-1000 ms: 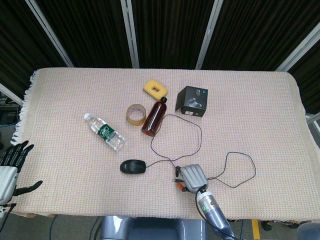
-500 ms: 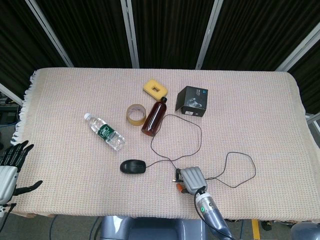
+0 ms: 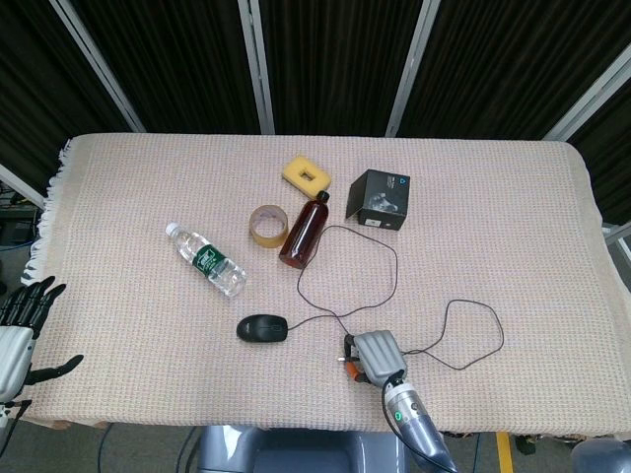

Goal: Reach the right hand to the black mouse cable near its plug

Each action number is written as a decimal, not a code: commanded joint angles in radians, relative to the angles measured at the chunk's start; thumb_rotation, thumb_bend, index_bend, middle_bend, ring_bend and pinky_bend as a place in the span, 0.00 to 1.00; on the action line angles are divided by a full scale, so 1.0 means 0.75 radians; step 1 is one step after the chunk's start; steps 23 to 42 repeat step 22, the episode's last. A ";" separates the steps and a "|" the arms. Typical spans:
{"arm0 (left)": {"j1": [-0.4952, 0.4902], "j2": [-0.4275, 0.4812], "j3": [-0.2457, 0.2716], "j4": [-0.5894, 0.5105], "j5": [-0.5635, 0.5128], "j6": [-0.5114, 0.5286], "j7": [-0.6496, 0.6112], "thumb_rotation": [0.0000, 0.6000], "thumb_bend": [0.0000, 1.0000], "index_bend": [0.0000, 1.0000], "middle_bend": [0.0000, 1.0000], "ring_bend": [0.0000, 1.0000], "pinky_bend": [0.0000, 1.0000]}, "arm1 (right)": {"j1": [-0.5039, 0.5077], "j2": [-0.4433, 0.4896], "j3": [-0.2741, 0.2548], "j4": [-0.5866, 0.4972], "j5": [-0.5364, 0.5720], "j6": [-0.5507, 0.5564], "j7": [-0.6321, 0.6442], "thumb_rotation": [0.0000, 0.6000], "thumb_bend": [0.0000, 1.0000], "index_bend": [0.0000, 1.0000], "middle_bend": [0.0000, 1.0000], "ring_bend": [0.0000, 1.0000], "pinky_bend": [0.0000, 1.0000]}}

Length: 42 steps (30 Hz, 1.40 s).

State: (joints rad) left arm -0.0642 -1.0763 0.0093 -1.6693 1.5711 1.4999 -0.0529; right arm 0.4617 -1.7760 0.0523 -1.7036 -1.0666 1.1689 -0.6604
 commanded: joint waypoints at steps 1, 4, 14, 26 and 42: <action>0.000 0.000 0.000 0.000 0.000 -0.001 0.001 1.00 0.07 0.08 0.00 0.00 0.00 | -0.002 0.042 0.023 -0.052 -0.104 0.040 0.076 1.00 0.48 0.65 1.00 1.00 0.77; 0.000 -0.001 0.001 0.000 0.001 0.000 0.003 1.00 0.07 0.08 0.00 0.00 0.00 | -0.007 0.078 0.047 -0.068 -0.245 0.096 0.184 1.00 0.48 0.65 1.00 1.00 0.77; 0.002 -0.007 -0.003 0.002 0.000 0.008 0.011 1.00 0.07 0.08 0.00 0.00 0.00 | -0.078 0.089 0.027 0.087 -0.635 0.347 0.698 1.00 0.49 0.65 1.00 1.00 0.77; 0.005 -0.002 -0.003 0.004 0.003 0.015 -0.004 1.00 0.07 0.08 0.00 0.00 0.00 | -0.167 -0.036 -0.038 0.336 -0.745 0.512 0.999 1.00 0.49 0.66 1.00 1.00 0.77; 0.005 -0.002 -0.003 0.004 0.003 0.015 -0.004 1.00 0.07 0.08 0.00 0.00 0.00 | -0.167 -0.036 -0.038 0.336 -0.745 0.512 0.999 1.00 0.49 0.66 1.00 1.00 0.77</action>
